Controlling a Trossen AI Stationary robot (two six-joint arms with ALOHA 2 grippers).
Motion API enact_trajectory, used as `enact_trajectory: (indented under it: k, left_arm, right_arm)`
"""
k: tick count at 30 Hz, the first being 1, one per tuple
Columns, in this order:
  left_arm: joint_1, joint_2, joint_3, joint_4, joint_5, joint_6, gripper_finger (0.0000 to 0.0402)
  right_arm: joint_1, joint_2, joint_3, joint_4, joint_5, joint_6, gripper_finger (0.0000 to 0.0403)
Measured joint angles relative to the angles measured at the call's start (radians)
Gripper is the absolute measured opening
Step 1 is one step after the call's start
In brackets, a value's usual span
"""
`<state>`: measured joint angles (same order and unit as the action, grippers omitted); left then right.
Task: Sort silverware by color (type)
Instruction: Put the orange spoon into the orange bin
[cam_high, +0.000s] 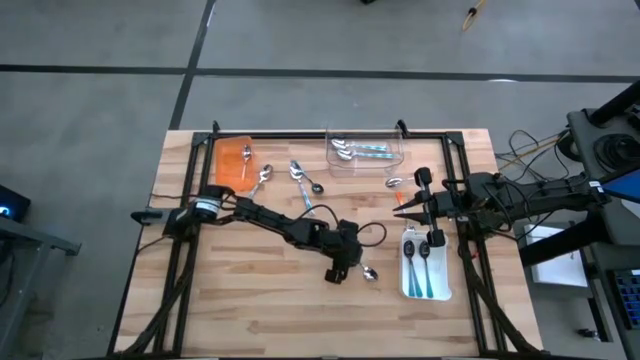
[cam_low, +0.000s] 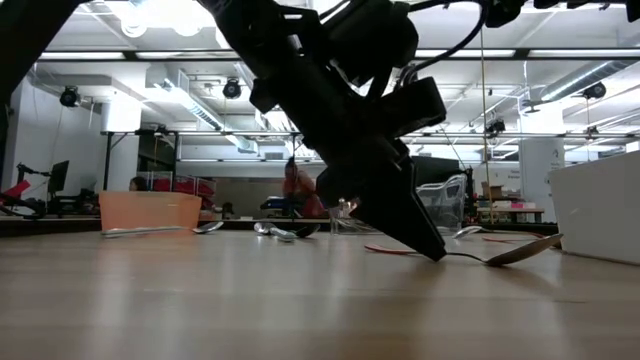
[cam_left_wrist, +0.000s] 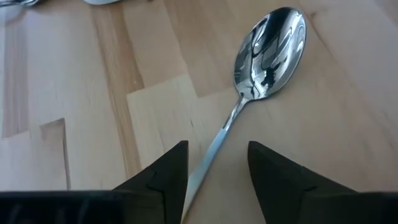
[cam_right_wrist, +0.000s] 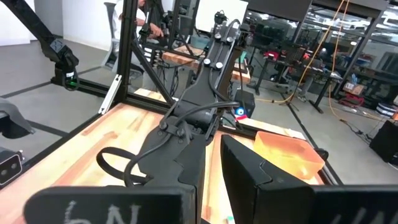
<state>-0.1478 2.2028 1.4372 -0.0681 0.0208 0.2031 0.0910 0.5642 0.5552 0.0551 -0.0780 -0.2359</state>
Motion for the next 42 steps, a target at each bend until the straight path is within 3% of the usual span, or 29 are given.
enact_trajectory:
  k: [8,15,25,36,42]
  left_arm:
    - [0.005,0.011,-0.006,0.021,0.007,0.004,0.0116]
    - [0.021,0.046,0.006,0.066,0.094,-0.032,0.0104]
    - [0.024,0.05,0.006,0.07,0.101,-0.041,0.0007]
    - [0.024,0.026,0.001,0.061,0.088,-0.074,0.0001]
    - [0.024,-0.03,-0.002,-0.004,0.018,-0.08,0.0]
  right_arm:
    - [0.0,0.002,0.0,0.0,0.0,0.0,0.0043]
    - [0.0,0.001,0.0,-0.017,0.002,-0.003,0.0043]
    - [0.0,0.001,0.0,-0.022,0.002,-0.012,0.0043]
    - [0.0,0.001,0.0,-0.025,0.002,-0.011,0.0043]
    - [0.0,0.001,0.0,-0.027,0.002,-0.011,0.0043]
